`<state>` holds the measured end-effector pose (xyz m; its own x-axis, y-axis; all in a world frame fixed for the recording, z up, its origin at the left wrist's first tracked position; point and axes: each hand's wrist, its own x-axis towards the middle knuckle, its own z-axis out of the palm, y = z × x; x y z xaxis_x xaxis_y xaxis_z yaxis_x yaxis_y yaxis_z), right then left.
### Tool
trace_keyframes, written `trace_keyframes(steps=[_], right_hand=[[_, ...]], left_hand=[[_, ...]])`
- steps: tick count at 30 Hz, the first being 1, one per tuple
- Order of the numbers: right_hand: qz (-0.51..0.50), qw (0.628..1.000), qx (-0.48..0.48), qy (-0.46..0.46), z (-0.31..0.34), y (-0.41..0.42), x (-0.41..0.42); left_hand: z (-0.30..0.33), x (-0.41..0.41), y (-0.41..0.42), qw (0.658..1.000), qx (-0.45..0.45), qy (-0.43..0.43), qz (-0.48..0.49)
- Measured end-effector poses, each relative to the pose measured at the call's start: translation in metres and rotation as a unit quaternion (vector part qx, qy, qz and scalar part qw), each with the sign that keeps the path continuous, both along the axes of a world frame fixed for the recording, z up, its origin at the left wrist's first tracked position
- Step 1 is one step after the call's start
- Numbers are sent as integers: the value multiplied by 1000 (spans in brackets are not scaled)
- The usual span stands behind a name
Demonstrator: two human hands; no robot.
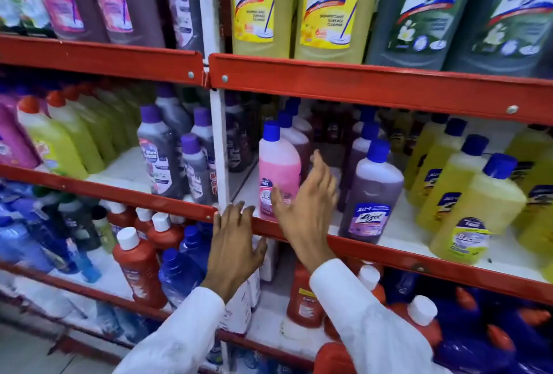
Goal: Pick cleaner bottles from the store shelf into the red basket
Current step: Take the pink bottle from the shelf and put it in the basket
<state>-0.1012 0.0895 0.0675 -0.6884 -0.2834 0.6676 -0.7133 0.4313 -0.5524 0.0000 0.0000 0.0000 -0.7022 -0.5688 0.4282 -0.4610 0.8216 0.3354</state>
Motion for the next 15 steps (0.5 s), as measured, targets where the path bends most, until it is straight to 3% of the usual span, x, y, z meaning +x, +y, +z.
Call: trace_keyframes(steps=[7,15], right_hand=[[-5,977,-102,-185,-13,-66,-2],[118,943,-276,-142,7,-32,-11]], left_hand=[[-18,1,-9,999,-16,-14,-28],[-19,-2,-6,999,4,2,-46]])
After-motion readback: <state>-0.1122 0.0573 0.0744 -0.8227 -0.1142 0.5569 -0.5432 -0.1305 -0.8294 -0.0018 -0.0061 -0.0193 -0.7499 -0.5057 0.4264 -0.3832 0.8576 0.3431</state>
